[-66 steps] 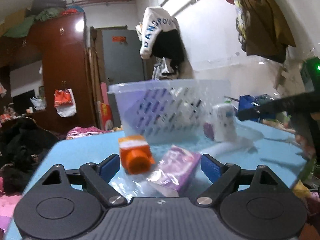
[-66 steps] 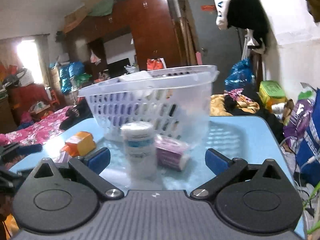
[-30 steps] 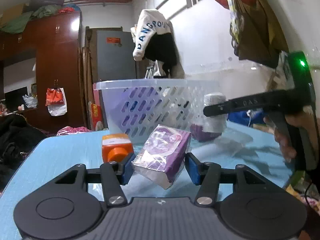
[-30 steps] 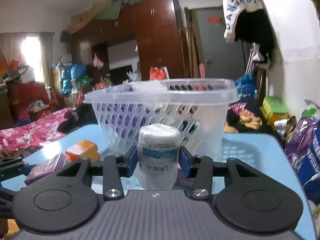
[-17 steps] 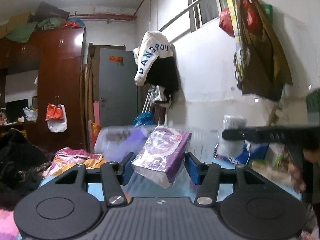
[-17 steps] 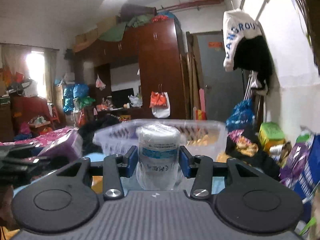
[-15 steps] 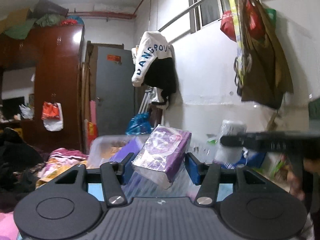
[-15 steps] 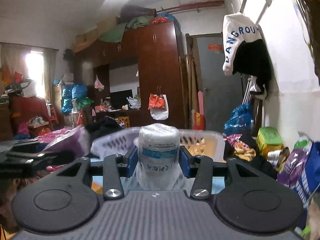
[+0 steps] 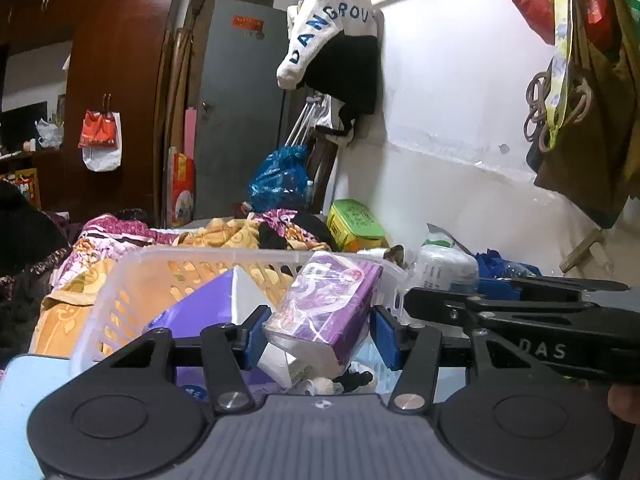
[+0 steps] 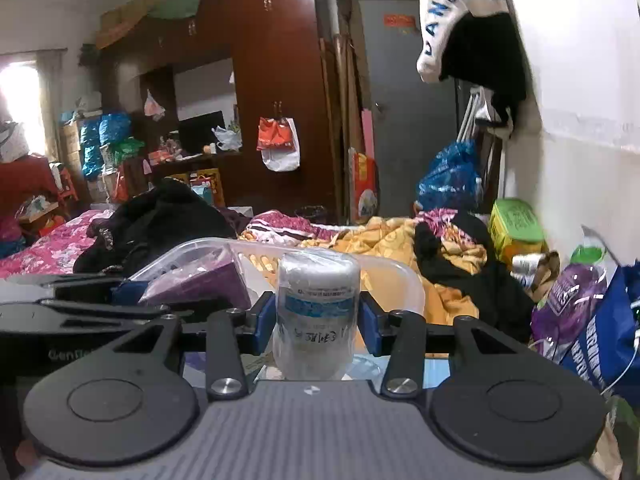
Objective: Organize objects
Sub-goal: 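Lower the jar and purple box into the basket and open both tools, then grasp the orange bottle with the left tool while the right tool grasps the purple tissue box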
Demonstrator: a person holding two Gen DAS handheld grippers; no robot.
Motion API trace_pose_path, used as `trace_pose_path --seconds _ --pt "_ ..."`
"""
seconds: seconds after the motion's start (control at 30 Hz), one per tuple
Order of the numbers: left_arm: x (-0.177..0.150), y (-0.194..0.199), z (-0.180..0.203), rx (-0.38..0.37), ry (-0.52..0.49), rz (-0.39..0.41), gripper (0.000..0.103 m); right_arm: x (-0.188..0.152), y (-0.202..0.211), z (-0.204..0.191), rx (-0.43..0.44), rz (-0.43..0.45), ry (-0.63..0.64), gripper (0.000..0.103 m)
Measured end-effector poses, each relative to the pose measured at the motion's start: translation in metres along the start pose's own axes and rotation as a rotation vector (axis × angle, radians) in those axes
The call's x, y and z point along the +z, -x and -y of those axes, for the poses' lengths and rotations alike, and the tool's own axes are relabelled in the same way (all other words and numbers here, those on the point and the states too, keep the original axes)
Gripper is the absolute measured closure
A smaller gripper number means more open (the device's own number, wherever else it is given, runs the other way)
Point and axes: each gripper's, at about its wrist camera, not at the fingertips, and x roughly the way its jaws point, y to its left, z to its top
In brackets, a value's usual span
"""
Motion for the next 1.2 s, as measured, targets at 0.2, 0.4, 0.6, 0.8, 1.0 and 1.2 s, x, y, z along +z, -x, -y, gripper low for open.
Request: trace_pose_path --seconds 0.2,0.4,0.6,0.8,1.0,1.2 --pt "-0.003 -0.006 0.001 0.019 0.014 -0.004 0.045 -0.001 -0.002 0.005 -0.01 -0.016 -0.016 0.056" --pt "0.0 -0.002 -0.005 0.036 0.024 0.053 0.03 0.0 -0.004 0.008 -0.008 -0.023 -0.034 0.044" --pt "-0.002 0.015 -0.011 0.015 0.023 0.089 0.011 -0.005 0.018 0.016 -0.011 0.044 -0.064 0.007" --pt "-0.037 0.065 -0.01 0.058 -0.123 0.143 0.011 -0.052 0.071 0.009 0.027 0.184 -0.026 0.0" --pt "-0.111 0.127 -0.034 0.154 -0.098 0.19 0.011 -0.112 0.06 0.016 0.047 0.081 -0.089 0.0" --pt "-0.136 0.121 -0.064 0.204 -0.016 0.101 0.011 -0.116 0.02 0.014 0.043 -0.052 -0.13 0.0"
